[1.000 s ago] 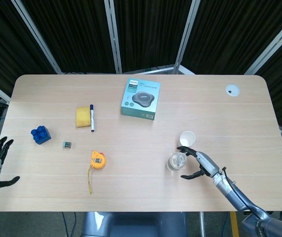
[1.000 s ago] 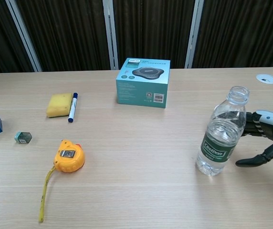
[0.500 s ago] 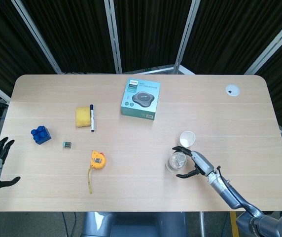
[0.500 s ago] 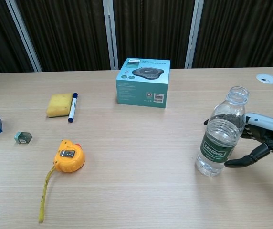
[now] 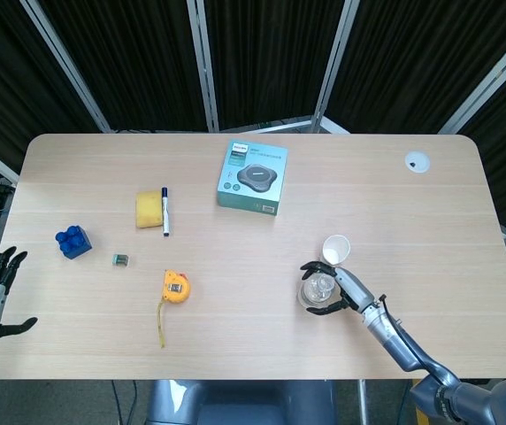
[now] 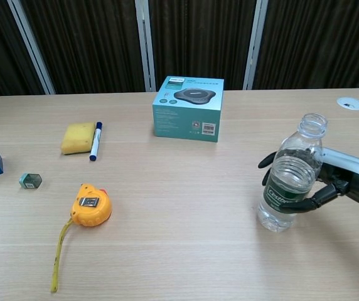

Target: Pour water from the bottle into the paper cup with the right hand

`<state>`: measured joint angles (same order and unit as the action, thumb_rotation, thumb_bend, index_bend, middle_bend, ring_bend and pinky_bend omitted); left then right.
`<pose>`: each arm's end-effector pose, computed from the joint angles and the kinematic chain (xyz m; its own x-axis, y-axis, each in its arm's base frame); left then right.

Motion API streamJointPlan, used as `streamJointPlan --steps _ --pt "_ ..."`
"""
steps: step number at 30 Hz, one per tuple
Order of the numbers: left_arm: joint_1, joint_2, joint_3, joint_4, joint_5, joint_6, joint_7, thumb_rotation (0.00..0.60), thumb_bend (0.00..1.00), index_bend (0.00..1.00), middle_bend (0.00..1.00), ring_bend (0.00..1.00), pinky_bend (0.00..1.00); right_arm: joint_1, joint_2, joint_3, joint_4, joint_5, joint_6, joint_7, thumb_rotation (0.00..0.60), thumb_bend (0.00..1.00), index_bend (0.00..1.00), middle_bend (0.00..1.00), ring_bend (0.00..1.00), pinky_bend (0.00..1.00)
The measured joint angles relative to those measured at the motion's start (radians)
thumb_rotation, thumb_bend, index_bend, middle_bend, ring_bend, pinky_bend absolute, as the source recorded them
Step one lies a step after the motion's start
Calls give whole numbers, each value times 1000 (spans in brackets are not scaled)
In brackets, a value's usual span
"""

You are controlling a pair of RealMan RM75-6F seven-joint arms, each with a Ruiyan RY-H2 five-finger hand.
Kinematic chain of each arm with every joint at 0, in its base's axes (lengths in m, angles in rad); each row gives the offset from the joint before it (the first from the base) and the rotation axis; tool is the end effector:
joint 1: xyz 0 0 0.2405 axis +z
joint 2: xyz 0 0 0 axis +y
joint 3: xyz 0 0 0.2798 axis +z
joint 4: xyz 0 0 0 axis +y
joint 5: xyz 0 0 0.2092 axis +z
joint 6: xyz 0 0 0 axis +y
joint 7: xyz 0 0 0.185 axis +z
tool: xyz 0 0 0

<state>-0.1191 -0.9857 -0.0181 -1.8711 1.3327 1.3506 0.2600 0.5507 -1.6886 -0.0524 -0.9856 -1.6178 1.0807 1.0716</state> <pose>-0.3187 0.2194 0.1701 0.4858 0.1920 0.8527 0.8598 0.0709 -0.5057 -0.2656 -0.3387 -0.0685 -0.3335 -0.5680 0.7525 -0.8922 -0.0677 -0.4465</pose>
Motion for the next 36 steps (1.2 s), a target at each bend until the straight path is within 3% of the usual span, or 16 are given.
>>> streamJointPlan --steps 4,8,17,22,28,36 --pt "-1 1 0 0 -3 -1 -3 600 0 0 0 0 0 -3 -6 3 -12 8 1 9 600 211 426 491 341 365" --pt "0 1 2 -2 0 1 -1 600 0 0 0 0 0 -7 -4 2 -26 9 7 9 600 323 444 507 358 405" --pt "6 10 9 -13 25 16 -15 600 0 0 0 0 0 -23 65 -5 -117 -1 54 -3 600 363 444 511 363 408" --pt "10 21 13 -19 45 25 -33 600 0 0 0 0 0 -48 165 -14 -195 -23 127 -35 600 444 436 511 363 408" --pt "21 38 19 -36 79 49 -54 600 0 0 0 0 0 -82 295 -11 -249 -4 172 -154 600 480 428 511 363 408" --pt "29 52 29 -56 122 69 -64 600 0 0 0 0 0 -75 313 62 -166 131 86 -387 600 518 427 511 371 415"
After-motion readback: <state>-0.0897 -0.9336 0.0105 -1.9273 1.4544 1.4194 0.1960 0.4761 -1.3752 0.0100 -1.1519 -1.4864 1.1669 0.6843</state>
